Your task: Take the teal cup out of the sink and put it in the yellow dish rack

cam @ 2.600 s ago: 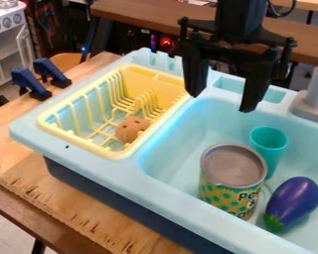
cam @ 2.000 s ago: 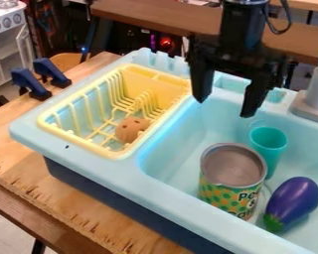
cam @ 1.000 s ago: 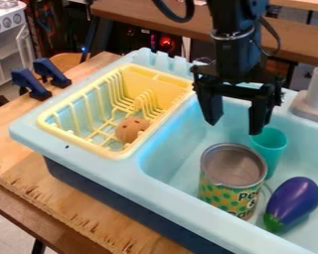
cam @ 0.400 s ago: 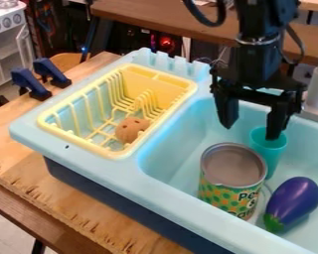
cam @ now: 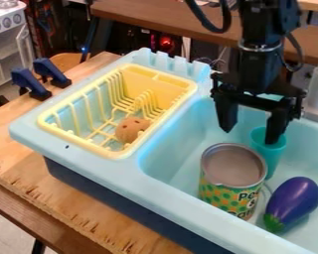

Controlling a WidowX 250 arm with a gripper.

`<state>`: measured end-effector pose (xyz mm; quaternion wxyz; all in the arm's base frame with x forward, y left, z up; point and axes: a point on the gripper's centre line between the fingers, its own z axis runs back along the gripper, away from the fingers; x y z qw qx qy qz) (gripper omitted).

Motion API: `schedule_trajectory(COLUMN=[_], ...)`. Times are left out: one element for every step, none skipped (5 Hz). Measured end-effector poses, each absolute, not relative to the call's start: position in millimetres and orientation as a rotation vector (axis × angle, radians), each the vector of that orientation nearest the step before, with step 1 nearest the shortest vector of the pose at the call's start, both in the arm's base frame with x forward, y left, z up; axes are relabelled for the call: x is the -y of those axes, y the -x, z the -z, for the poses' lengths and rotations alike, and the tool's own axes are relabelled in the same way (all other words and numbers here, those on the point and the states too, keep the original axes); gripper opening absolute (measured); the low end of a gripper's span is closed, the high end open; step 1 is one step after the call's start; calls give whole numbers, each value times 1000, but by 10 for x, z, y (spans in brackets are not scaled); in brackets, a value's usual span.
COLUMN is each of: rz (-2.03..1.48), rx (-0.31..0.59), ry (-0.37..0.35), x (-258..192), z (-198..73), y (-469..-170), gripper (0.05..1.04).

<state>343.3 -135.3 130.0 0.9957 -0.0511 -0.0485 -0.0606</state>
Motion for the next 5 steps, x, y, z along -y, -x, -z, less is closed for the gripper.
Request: schedule_trajectory(rz=[110, 106, 103, 127, 162], rx=[70, 50, 58, 59, 77], ry=[89, 83, 92, 93, 99], x=[1344, 1326, 1318, 1373, 1481], z=[-1235, -1150, -1163, -1163, -1222], y=[-3465, -3501, -3532, -3513, -3518], gripper=[1003, 966, 718, 462, 294])
